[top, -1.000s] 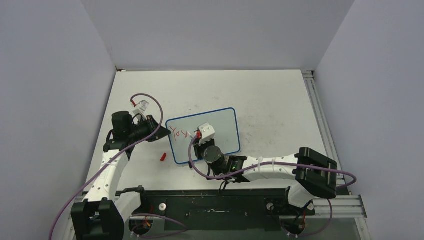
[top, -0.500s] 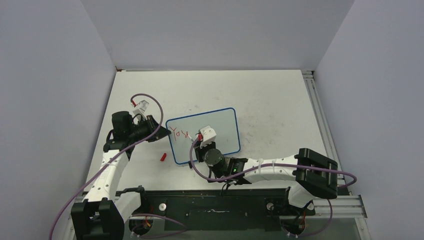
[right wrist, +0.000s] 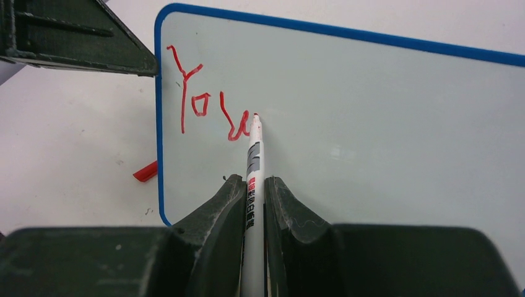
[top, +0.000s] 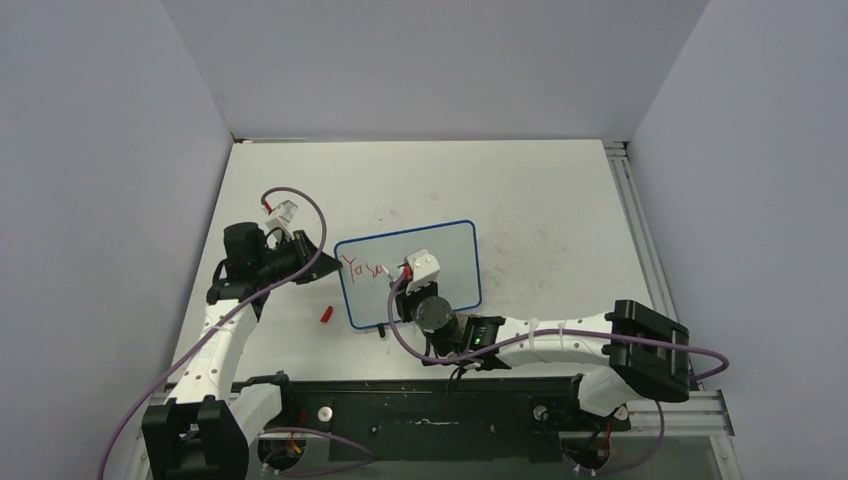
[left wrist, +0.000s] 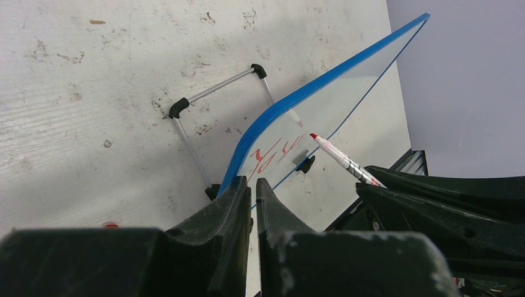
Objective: Write a sentence on the whiteboard
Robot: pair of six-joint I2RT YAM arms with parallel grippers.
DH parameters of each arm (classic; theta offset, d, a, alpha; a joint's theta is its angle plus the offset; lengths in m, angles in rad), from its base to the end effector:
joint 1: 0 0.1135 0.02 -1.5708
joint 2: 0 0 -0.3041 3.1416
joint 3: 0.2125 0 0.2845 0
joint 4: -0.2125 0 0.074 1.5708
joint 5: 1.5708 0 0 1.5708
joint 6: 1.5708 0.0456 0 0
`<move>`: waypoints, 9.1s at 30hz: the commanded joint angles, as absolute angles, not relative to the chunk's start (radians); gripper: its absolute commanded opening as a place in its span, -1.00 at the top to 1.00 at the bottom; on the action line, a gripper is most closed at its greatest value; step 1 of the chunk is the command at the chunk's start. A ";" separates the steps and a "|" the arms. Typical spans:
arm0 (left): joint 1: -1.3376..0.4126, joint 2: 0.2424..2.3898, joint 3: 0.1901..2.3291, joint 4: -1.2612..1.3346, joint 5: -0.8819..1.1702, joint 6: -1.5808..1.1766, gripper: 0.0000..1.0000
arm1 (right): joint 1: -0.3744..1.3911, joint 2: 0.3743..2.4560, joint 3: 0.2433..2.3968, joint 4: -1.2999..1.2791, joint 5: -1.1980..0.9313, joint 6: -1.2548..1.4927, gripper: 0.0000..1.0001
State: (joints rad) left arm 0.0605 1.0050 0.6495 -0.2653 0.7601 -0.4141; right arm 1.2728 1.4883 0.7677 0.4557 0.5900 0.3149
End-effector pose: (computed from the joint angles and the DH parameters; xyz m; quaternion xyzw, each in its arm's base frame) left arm 0.2271 -0.0177 0.2674 -0.0292 0.8426 -0.3995 0.3601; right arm 0.1275 0.3285 0.2489 -0.1935 0.7559 0.2526 0.5722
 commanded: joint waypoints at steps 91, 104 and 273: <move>0.046 1.024 0.679 -0.257 0.757 -0.399 0.48 | 1.268 1.378 0.732 0.456 0.639 0.245 0.89; 0.048 0.944 0.686 -0.290 0.675 -0.372 0.36 | 1.259 1.382 0.733 0.476 0.622 0.245 0.89; 0.020 1.057 0.684 -0.261 0.746 -0.383 0.61 | 1.226 1.325 0.620 0.431 0.650 0.312 0.89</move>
